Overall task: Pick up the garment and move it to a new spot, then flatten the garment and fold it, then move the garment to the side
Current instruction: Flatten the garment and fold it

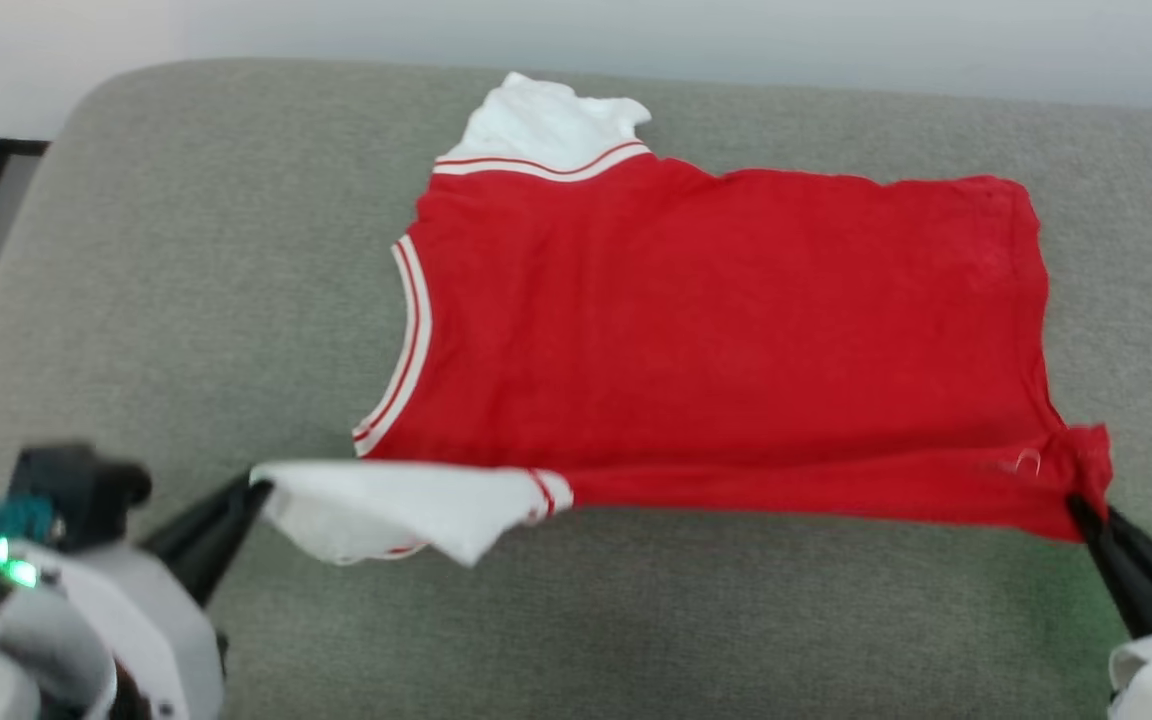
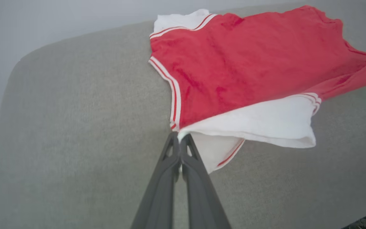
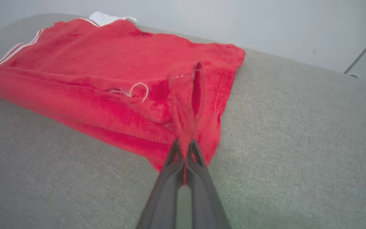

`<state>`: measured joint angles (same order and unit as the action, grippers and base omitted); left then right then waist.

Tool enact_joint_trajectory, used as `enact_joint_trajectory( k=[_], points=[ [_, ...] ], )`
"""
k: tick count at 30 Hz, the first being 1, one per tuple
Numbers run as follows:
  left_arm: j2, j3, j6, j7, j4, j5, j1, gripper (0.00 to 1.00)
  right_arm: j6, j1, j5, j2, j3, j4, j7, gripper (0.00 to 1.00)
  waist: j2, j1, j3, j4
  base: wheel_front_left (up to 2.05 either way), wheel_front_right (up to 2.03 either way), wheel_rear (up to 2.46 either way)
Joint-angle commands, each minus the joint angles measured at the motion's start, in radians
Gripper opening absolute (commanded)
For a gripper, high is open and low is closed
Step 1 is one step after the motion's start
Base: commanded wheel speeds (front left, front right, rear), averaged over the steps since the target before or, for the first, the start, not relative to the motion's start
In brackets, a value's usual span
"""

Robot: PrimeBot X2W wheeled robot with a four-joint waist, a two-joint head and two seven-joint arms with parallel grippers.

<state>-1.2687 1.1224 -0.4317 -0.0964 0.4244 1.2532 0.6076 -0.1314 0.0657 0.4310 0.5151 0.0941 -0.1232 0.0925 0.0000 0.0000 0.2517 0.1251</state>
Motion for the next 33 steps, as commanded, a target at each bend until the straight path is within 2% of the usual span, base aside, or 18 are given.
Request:
enact_joint_trajectory(
  k=[1, 4, 9, 14, 18, 26, 33],
  points=[
    [0.006, -0.010, 0.026, 0.038, -0.012, -0.034, 0.053, 0.00, 0.001, -0.027, -0.007, -0.008, -0.010, -0.011, 0.012, 0.00, 0.0000, 0.0000, 0.021, -0.026, 0.00, 0.00, 0.00],
    [0.036, -0.019, 0.085, 0.119, -0.063, -0.087, 0.144, 0.00, 0.001, -0.068, -0.026, -0.018, -0.017, -0.018, 0.029, 0.00, 0.0000, 0.0000, 0.036, -0.041, 0.00, 0.00, 0.00],
    [0.127, -0.019, 0.208, 0.227, -0.198, -0.154, 0.287, 0.00, 0.001, -0.131, -0.054, -0.035, -0.031, -0.004, 0.058, 0.00, 0.0000, 0.0000, 0.062, -0.054, 0.00, 0.00, 0.00],
    [0.239, -0.008, 0.316, 0.291, -0.366, -0.166, 0.379, 0.00, 0.001, -0.196, -0.080, -0.052, -0.037, 0.033, 0.095, 0.00, 0.0000, 0.0000, 0.090, -0.061, 0.00, 0.00, 0.00],
    [0.316, 0.011, 0.384, 0.329, -0.490, -0.152, 0.416, 0.00, 0.001, -0.240, -0.079, -0.060, -0.017, 0.054, 0.131, 0.00, 0.0000, 0.0000, 0.114, -0.063, 0.00, 0.00, 0.00],
    [0.433, 0.042, 0.470, 0.384, -0.696, -0.104, 0.429, 0.00, 0.001, -0.299, -0.036, -0.051, 0.032, 0.093, 0.233, 0.00, 0.0000, 0.0000, 0.133, -0.062, 0.00, 0.00, 0.00],
    [0.489, 0.047, 0.492, 0.437, -0.801, -0.053, 0.433, 0.00, 0.001, -0.332, 0.005, -0.038, 0.055, 0.106, 0.311, 0.00, 0.0000, 0.0000, 0.128, -0.058, 0.00, 0.00, 0.00]
  ],
)
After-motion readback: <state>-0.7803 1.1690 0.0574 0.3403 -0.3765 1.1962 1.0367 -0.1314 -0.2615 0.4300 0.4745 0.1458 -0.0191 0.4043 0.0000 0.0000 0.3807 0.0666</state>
